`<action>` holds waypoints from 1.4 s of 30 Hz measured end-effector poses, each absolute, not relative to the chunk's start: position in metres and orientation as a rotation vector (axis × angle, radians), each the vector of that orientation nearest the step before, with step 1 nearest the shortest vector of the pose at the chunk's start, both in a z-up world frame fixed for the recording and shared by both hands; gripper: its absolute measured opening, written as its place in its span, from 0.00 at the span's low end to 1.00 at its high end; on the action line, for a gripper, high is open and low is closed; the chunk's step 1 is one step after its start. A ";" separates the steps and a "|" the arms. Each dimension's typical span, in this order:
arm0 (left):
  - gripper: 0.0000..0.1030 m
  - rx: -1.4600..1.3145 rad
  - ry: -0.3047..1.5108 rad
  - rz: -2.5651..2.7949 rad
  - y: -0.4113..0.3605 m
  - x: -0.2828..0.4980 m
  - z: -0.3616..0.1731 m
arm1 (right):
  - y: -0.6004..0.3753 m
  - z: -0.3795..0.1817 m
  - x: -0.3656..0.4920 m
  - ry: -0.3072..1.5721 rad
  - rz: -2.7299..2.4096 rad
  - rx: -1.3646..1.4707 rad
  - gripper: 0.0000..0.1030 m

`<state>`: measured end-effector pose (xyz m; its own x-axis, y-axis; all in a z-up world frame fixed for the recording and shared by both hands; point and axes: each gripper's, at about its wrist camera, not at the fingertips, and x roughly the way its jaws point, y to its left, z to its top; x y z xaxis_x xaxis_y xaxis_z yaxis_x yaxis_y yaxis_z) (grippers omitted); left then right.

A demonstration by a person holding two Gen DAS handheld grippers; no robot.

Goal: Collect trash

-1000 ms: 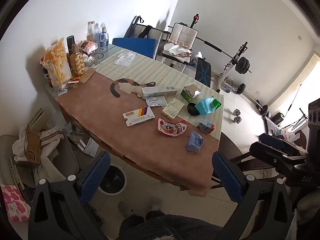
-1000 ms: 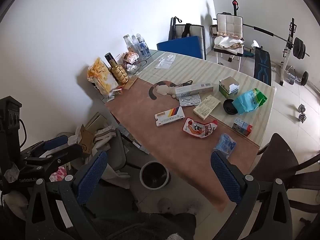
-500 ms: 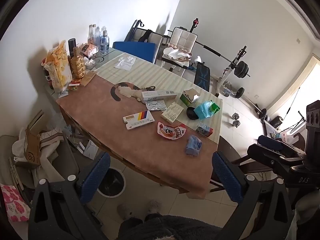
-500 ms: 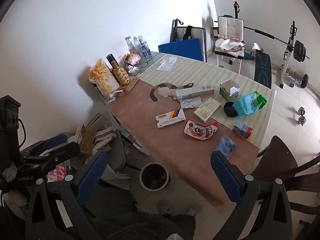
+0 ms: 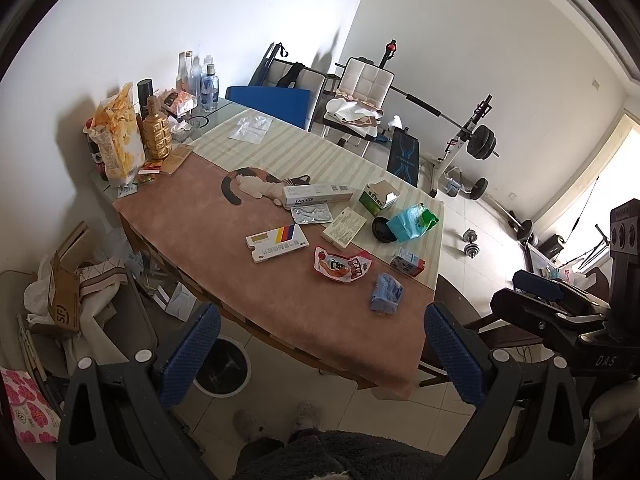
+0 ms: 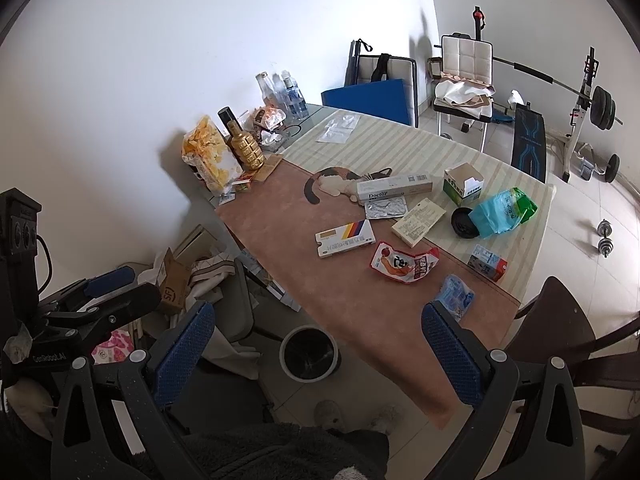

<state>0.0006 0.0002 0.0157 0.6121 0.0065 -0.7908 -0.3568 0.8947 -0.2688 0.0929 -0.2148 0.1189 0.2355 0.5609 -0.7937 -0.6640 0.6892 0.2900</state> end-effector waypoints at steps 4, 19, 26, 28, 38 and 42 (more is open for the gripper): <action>1.00 -0.427 0.892 0.216 0.000 0.001 0.017 | -0.215 0.119 0.093 1.032 0.842 -0.116 1.00; 1.00 -0.430 0.885 0.219 -0.003 0.000 0.015 | -0.215 0.120 0.094 1.029 0.843 -0.119 1.00; 1.00 -0.431 0.885 0.219 -0.003 -0.001 0.016 | -0.215 0.119 0.095 1.029 0.843 -0.120 1.00; 1.00 -0.431 0.884 0.219 -0.003 -0.001 0.014 | -0.216 0.119 0.095 1.028 0.842 -0.121 1.00; 1.00 -0.431 0.883 0.218 -0.003 -0.001 0.015 | -0.213 0.122 0.098 1.028 0.843 -0.121 1.00; 1.00 -0.433 0.882 0.217 -0.003 -0.001 0.014 | -0.214 0.121 0.098 1.029 0.841 -0.121 1.00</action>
